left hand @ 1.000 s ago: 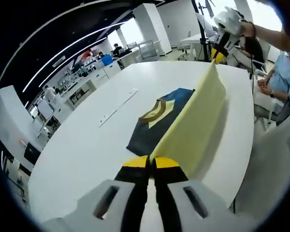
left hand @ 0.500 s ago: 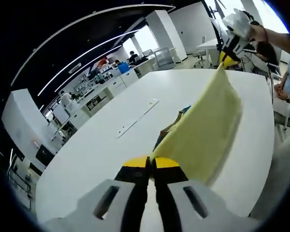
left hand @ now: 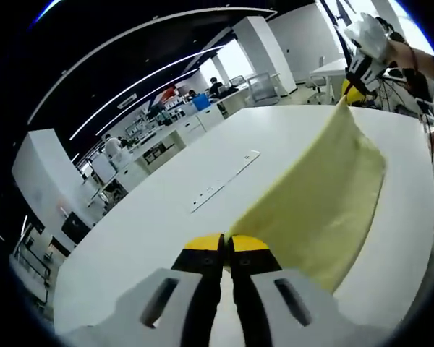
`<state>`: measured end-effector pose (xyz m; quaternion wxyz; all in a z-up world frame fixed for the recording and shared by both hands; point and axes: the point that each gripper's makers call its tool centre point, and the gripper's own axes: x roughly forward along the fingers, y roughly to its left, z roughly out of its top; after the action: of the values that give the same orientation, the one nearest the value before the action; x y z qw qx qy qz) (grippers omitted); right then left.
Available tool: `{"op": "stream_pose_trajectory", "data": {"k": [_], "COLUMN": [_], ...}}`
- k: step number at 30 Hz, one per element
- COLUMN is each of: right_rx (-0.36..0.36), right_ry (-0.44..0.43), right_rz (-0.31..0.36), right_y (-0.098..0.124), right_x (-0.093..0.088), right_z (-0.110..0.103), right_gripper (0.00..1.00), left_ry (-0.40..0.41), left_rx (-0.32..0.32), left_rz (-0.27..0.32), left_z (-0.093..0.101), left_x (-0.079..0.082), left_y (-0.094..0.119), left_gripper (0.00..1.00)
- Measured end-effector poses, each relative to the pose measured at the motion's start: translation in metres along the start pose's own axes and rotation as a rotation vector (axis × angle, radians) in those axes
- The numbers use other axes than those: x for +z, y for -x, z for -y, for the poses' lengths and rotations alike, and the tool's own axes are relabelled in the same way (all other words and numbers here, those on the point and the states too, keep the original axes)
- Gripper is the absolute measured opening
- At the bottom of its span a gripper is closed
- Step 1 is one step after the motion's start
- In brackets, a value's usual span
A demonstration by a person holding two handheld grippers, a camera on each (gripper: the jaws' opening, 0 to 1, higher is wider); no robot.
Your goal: Fold the garment on the visible template until the final outline fits inside the template.
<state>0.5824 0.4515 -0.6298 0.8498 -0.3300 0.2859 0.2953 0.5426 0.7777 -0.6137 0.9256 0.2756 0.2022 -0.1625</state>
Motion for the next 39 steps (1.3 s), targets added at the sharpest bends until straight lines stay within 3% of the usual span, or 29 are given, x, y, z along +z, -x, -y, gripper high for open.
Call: {"op": "stream_pose_trajectory", "data": {"k": [9,23,33,36,39], "right_rx": [-0.019,0.07,0.126,0.136,0.142], "right_ry": [-0.038,-0.095,-0.113,-0.119,-0.125], "right_rz": [-0.042,-0.131,-0.167,-0.173,-0.175], "right_y": [-0.039,-0.105,-0.132,-0.136,-0.139], "right_x": [-0.01,-0.039,-0.055,-0.059,-0.062], "right_z": [0.008,-0.001,-0.009,-0.011,-0.013], "right_gripper": [0.0,0.0,0.0,0.0,0.0], "left_ry": [0.011,0.02,0.026,0.112,0.129], "left_rx": [0.009,-0.04,-0.069,-0.073,-0.087], "left_rz": [-0.036,-0.143,-0.193,-0.194,-0.194], "left_z": [-0.003,0.012,0.021,0.023,0.023], "left_x": [-0.015,-0.067,-0.089,-0.094,-0.097], "left_y": [-0.044,-0.099,-0.12,-0.126,-0.128], "left_gripper": [0.0,0.0,0.0,0.0,0.0]}}
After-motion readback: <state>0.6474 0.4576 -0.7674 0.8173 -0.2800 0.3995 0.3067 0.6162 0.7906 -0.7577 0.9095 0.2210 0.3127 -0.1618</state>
